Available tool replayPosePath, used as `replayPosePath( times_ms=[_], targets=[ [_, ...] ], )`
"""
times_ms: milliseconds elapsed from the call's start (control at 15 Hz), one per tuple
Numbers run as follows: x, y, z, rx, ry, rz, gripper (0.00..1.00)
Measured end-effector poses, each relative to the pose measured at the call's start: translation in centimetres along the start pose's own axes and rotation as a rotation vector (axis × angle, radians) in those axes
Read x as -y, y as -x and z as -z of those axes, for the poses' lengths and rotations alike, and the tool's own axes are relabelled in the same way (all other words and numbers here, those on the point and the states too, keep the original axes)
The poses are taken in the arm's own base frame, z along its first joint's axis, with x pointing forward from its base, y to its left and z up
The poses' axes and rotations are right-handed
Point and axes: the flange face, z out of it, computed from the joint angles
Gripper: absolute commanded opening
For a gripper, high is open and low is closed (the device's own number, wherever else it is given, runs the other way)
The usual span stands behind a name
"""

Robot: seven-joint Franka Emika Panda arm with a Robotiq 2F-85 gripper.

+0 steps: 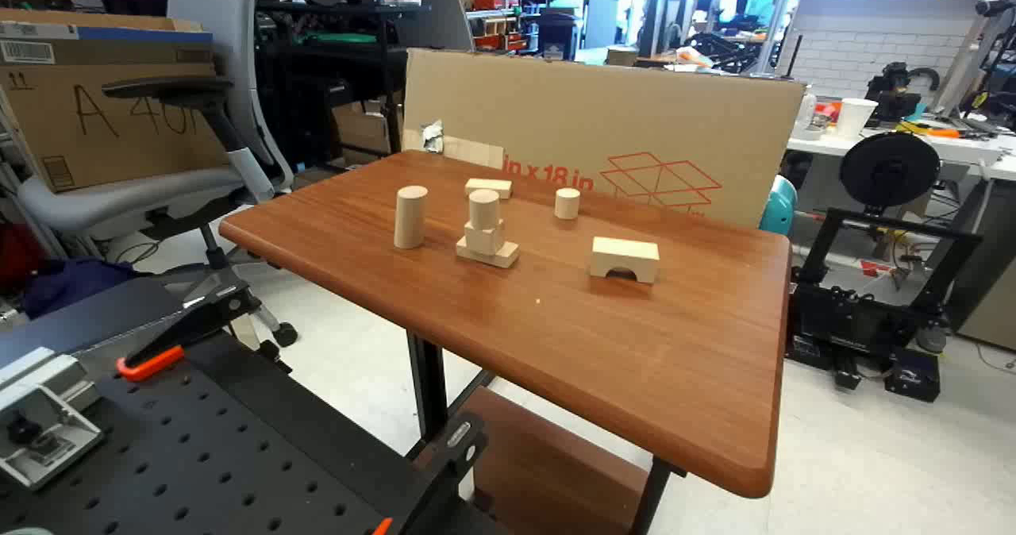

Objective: Move the cylindrical block closer to the cardboard

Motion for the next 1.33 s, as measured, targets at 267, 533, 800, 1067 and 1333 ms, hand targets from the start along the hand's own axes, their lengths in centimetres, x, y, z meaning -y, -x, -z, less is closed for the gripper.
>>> replayPosePath(
  times_ms=[267, 533, 800, 1067, 1333],
  targets=[
    [0.0, 0.0, 0.0, 0.000, 0.000, 0.000, 1.00],
    [0.0, 0.0, 0.0, 0.000, 0.000, 0.000, 1.00],
    [0.3, -0.1, -0.5, 0.011, 0.000, 0.014, 1.00],
    [2.2, -2.1, -2.6, 0.005, -0.027, 0.060, 1.00],
    [5.0, -5.2, -5.3, -0.014, -0.041, 0.126, 1.00]
  ],
)
